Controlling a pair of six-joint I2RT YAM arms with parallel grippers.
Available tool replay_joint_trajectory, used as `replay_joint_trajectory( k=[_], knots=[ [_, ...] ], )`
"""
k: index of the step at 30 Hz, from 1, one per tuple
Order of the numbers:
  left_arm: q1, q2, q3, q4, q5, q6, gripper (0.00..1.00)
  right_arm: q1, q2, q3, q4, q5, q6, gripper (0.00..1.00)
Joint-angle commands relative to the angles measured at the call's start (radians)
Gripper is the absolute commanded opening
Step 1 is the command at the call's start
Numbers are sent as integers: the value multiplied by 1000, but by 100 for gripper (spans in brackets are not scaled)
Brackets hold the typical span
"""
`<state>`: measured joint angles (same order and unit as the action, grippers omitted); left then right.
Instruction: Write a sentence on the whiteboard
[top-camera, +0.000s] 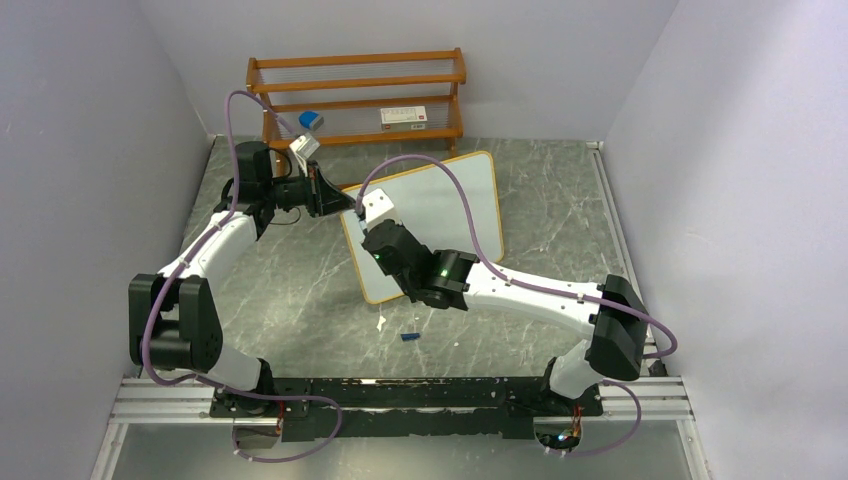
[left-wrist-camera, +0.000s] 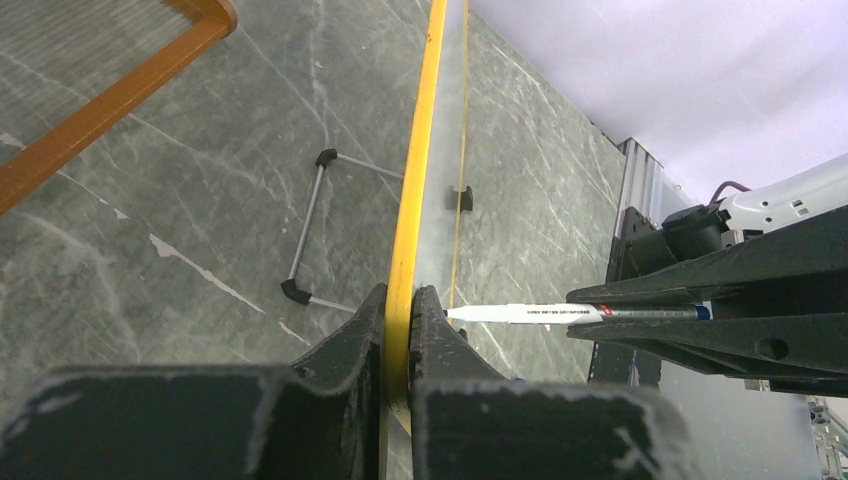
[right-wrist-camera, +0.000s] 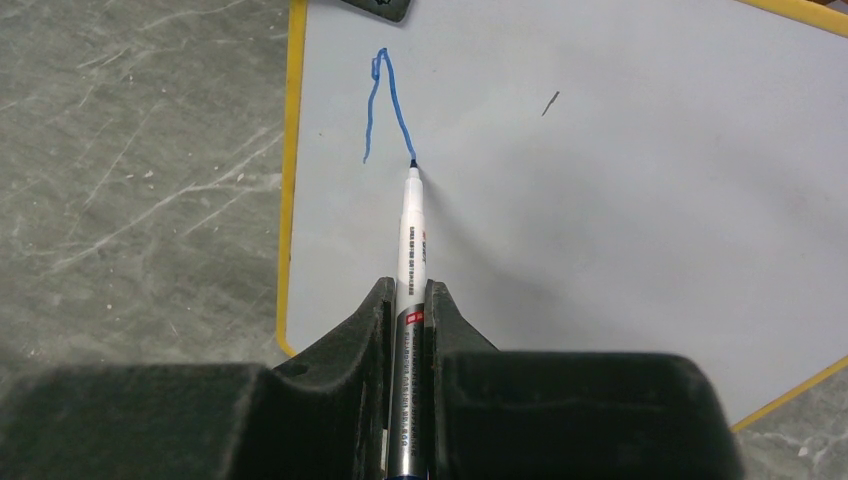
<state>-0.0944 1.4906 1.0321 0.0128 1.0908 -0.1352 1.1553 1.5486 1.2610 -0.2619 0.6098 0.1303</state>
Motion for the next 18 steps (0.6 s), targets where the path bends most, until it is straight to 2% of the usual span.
replay_joint_trajectory(
  k=[1, 18],
  knots=[
    [-24, 44, -28, -91, -114, 123, 5, -9, -16, -21, -26, 14, 16, 0],
    [-25, 45, -27, -94, -113, 123, 5, -9, -24, -11, -2, 17, -7, 0]
  ],
)
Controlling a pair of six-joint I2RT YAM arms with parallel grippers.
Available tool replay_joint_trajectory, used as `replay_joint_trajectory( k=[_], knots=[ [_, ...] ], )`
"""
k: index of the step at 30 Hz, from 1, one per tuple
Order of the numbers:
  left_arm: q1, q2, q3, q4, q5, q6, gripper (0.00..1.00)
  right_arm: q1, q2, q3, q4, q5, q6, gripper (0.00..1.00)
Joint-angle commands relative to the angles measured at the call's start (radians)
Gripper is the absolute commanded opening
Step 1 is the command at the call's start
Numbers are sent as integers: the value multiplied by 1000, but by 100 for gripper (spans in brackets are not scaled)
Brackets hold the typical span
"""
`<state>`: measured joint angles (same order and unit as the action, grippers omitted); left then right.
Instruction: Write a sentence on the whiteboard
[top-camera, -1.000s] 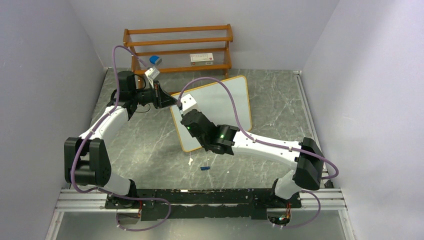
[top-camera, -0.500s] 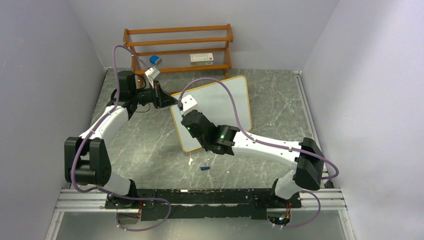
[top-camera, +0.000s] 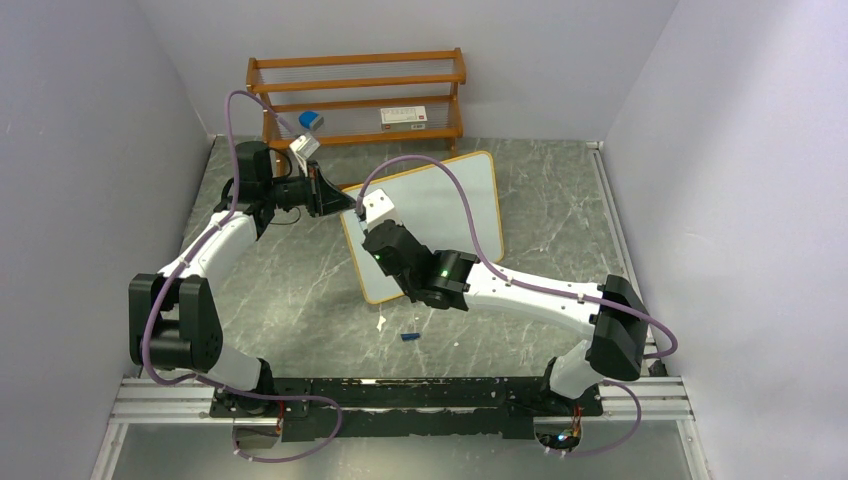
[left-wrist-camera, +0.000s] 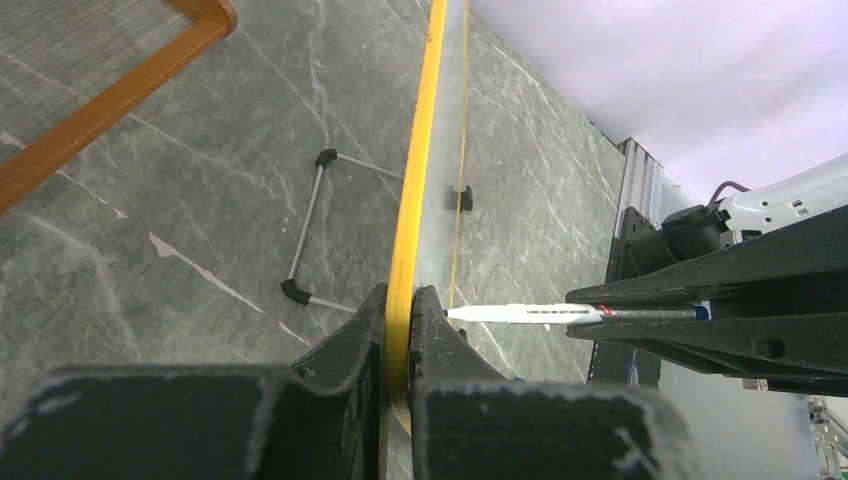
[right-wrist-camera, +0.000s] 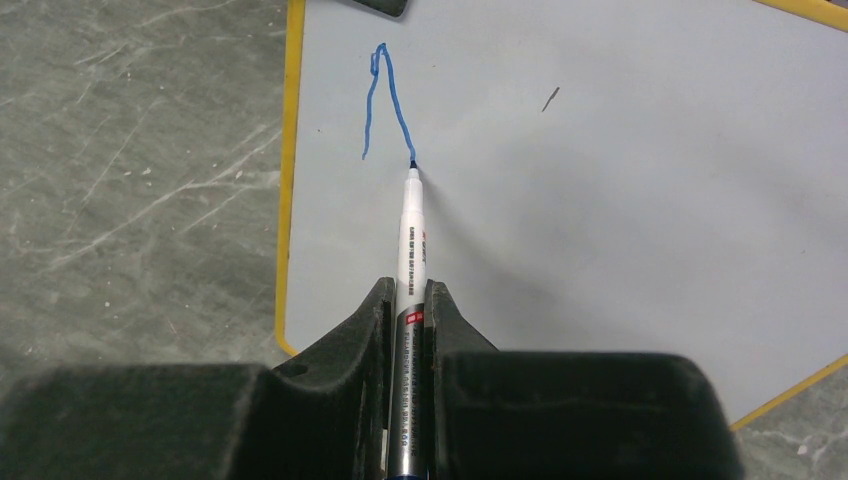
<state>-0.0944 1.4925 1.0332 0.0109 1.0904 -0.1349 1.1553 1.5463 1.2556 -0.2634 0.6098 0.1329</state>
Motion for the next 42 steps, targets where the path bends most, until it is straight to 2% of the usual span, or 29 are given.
replay_joint_trajectory(
  k=[1, 42],
  knots=[
    [-25, 44, -28, -92, -113, 123, 5, -9, -18, -2, -3, 20, -11, 0],
    [-34, 43, -28, -102, -111, 161, 5, -17, 34, 74, 70, 50, -91, 0]
  ],
)
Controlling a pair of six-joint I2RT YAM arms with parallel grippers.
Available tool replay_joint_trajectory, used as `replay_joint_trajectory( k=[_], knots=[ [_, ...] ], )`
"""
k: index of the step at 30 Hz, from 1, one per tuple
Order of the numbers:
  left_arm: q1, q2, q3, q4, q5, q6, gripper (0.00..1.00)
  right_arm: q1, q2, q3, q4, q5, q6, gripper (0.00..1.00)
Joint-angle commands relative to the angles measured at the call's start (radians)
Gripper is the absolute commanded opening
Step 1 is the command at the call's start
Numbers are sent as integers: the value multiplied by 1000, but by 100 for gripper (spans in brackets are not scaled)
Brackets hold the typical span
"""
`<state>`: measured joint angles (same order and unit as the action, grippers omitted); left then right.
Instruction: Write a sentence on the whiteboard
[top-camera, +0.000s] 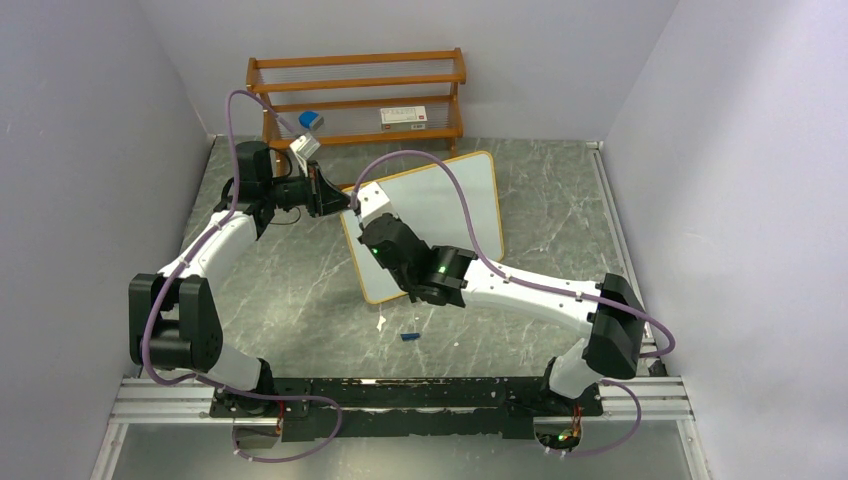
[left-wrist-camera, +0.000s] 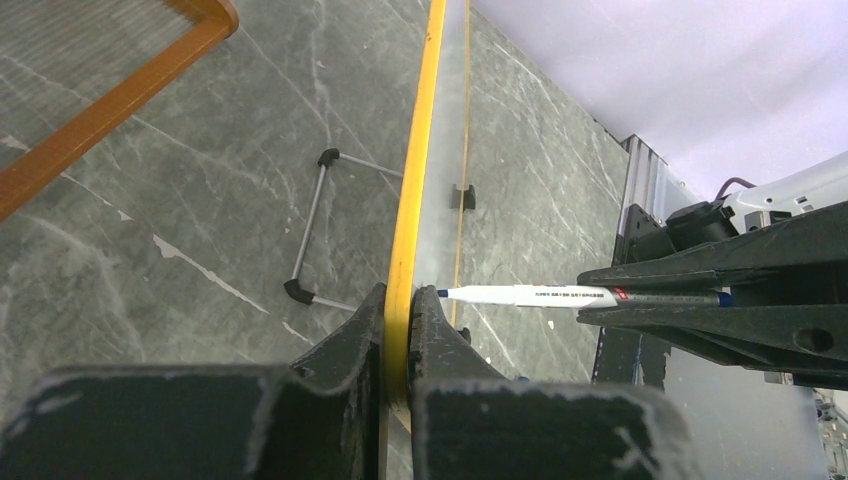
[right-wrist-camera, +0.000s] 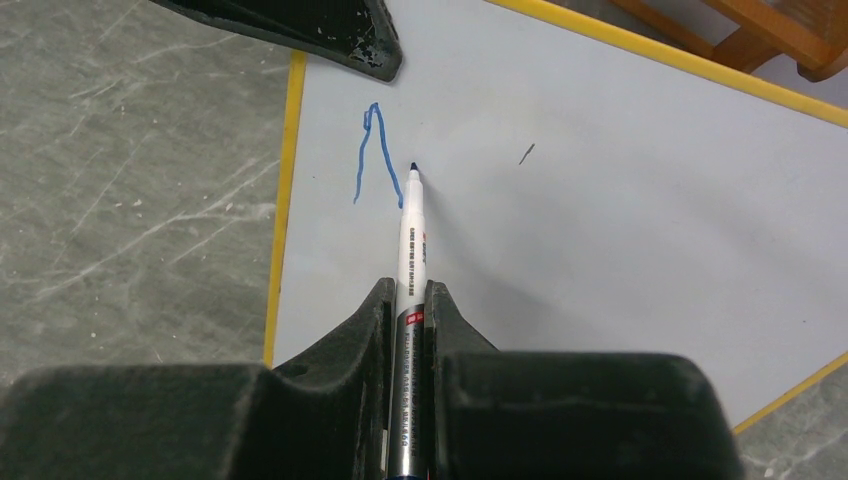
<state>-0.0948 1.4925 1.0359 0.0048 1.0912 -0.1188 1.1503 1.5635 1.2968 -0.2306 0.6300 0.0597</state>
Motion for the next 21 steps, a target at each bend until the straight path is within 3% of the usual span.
replay_joint_trajectory(
  k=[1, 21],
  knots=[
    [-34, 43, -30, -97, -112, 145, 5, -13, 17, 35, 39, 30, -19, 0],
    [-36, 43, -28, -98, -109, 145, 5, -26, 36, 62, 66, 31, -46, 0]
  ],
)
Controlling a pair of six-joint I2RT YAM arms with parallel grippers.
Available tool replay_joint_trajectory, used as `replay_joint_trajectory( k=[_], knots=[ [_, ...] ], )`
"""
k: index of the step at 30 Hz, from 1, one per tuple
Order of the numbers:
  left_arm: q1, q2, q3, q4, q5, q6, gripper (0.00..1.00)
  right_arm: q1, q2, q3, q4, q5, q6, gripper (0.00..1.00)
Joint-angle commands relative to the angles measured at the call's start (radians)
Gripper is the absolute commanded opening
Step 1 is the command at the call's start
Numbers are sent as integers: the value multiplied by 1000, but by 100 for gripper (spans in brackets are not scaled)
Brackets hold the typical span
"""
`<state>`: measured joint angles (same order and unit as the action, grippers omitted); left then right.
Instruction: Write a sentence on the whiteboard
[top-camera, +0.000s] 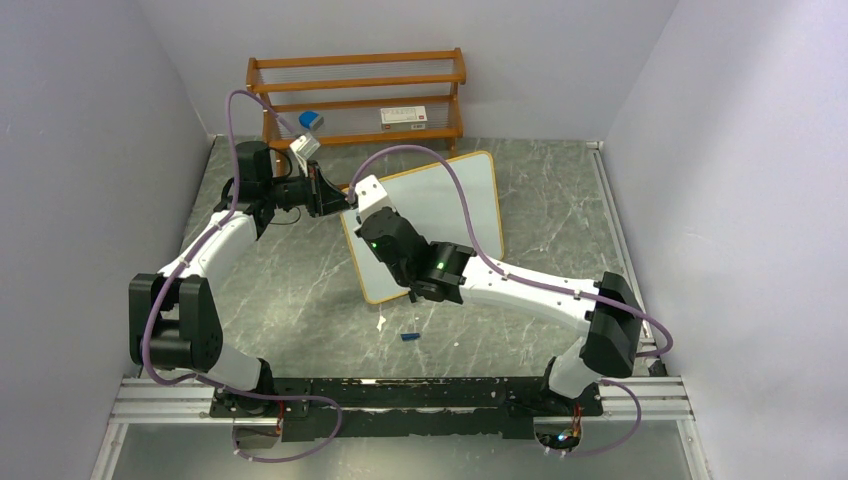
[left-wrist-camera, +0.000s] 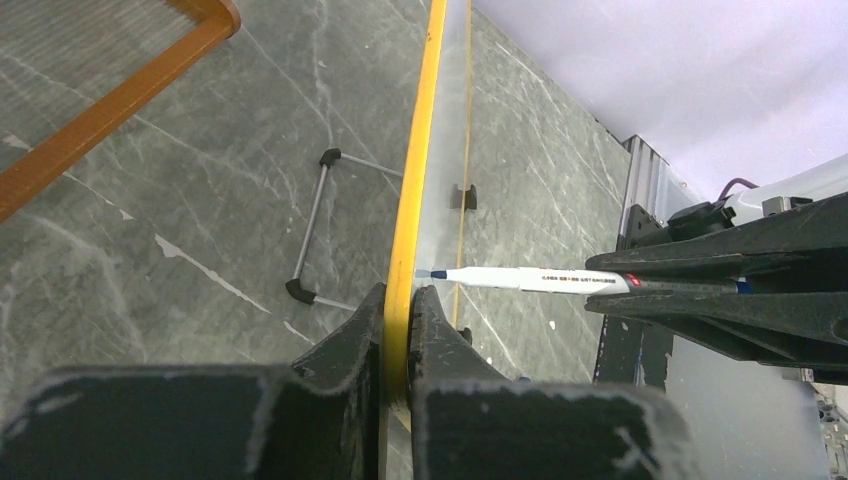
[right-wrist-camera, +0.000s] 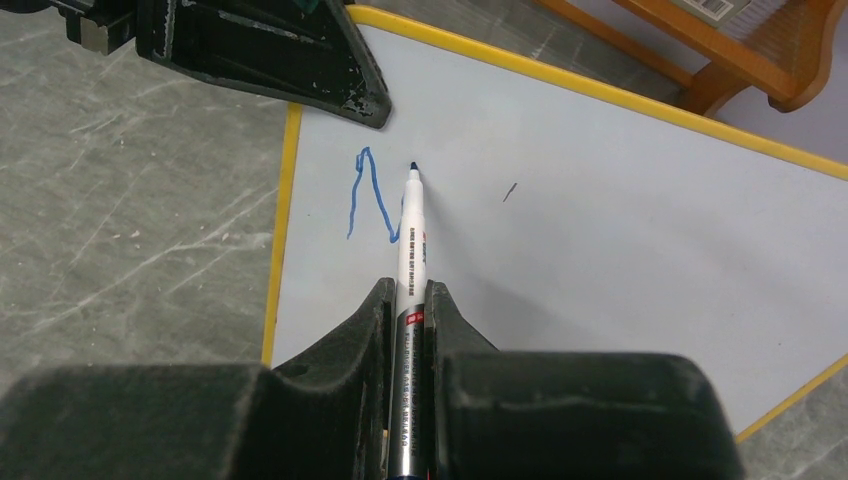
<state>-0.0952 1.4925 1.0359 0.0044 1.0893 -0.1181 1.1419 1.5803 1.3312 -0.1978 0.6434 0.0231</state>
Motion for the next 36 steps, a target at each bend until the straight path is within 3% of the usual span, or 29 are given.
replay_joint_trajectory(
  k=[1, 19, 36],
  knots=[
    [-35, 43, -28, -99, -111, 144, 5, -17, 17, 29, 33, 16, -10, 0],
    [-35, 45, -25, -105, -120, 149, 5, -16, -119, -88, -34, -51, 65, 0],
    [-35, 47, -24, -108, -121, 150, 5, -19, -92, -103, -6, -14, 78, 0]
  ],
)
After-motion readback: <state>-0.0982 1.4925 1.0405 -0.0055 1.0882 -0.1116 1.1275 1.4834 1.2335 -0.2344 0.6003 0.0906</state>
